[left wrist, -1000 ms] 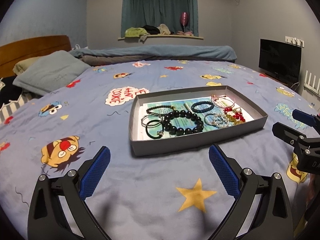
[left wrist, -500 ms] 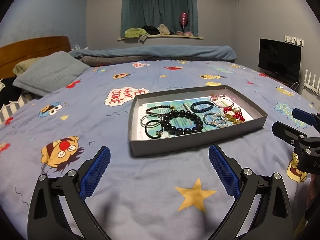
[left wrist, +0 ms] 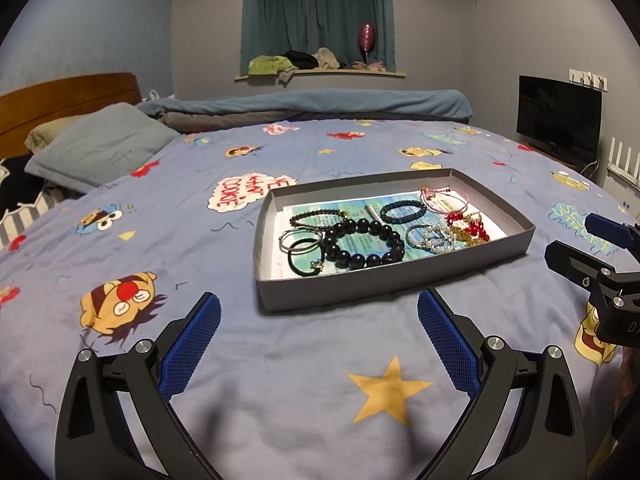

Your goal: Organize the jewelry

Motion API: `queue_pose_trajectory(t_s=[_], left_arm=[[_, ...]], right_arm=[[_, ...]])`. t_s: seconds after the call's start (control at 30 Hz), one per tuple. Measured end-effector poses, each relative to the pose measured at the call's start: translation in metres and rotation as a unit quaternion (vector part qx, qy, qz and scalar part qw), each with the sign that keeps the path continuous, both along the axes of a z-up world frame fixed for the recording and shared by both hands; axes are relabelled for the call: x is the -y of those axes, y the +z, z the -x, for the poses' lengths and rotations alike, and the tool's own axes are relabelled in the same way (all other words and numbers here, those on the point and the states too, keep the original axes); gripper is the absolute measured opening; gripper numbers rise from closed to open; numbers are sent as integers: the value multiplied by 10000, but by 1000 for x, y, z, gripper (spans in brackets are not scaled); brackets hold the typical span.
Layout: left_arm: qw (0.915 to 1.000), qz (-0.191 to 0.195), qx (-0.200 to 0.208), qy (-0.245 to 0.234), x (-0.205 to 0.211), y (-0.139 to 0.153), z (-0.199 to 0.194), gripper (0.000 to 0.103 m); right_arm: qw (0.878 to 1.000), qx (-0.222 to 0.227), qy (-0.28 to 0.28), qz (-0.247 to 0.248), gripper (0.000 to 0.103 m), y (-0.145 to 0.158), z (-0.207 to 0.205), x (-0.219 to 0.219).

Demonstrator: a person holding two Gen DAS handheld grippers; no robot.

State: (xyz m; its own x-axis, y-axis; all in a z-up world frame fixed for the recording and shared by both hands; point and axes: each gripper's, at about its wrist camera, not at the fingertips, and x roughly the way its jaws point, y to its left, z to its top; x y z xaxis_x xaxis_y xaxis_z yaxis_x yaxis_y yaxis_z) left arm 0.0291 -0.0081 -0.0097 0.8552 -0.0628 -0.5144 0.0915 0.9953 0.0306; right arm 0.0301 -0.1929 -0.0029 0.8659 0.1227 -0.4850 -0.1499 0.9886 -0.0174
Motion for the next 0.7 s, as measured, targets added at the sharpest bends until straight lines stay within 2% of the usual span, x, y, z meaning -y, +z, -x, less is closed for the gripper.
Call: queue_pose_trajectory(t_s=[0.7], left_arm=[[10000,-5,-27,7,2,-3,-2,98]], right_arm=[[10000,-23,28,25,97,-4,-2,-1]])
